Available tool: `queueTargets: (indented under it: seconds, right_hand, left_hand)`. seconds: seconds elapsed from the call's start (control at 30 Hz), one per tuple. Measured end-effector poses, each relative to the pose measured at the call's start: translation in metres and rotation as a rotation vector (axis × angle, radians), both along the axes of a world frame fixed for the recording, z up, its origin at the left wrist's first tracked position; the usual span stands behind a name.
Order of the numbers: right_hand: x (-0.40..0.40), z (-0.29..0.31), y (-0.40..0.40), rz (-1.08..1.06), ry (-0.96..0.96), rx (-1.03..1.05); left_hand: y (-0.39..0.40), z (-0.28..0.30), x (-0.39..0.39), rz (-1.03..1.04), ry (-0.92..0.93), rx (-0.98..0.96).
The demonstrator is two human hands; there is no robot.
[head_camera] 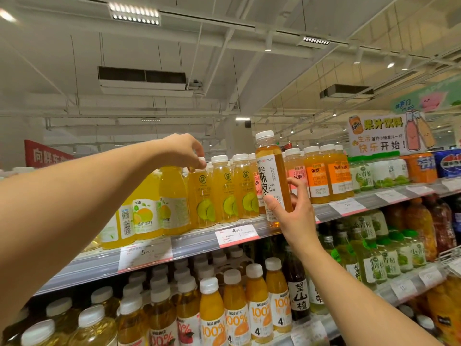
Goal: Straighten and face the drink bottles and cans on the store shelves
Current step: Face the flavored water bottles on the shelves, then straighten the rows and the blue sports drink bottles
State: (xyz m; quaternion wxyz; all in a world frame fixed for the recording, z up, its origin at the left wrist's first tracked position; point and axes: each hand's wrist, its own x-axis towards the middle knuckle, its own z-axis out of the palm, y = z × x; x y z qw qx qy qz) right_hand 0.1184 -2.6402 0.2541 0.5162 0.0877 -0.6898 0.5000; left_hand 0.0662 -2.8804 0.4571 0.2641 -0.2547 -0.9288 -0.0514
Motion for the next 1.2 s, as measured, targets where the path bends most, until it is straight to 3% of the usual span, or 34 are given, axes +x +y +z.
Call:
queueTargets:
  seconds: [0.17, 0.33, 0.53, 0.7, 0.93, 1.2]
  right_hand:
    - [0.001, 0.000, -0.001, 0.003, 0.016, -0.009]
    - [0.000, -0.001, 0.001, 0.026, 0.019, -0.006]
    - [-0.002, -0.004, 0.004, 0.049, 0.031, -0.034]
    - [-0.002, -0.004, 0.005, 0.085, 0.026, -0.044]
    - [-0.002, -0.003, 0.004, 0.091, 0.013, -0.044]
    - [-0.003, -0.002, 0.003, 0.085, 0.007, -0.051]
  left_hand:
    - [0.003, -0.001, 0.002, 0.027, 0.011, -0.049]
    - [0.023, -0.008, 0.003, -0.088, 0.225, -0.010]
    - [0.090, -0.018, -0.003, -0.093, 0.318, -0.174]
    - [0.112, -0.013, -0.014, 0.016, 0.179, -0.111]
    - [0.107, -0.010, -0.015, -0.003, 0.092, -0.078]
    - [0.094, -0.021, -0.006, 0.007, 0.149, -0.145]
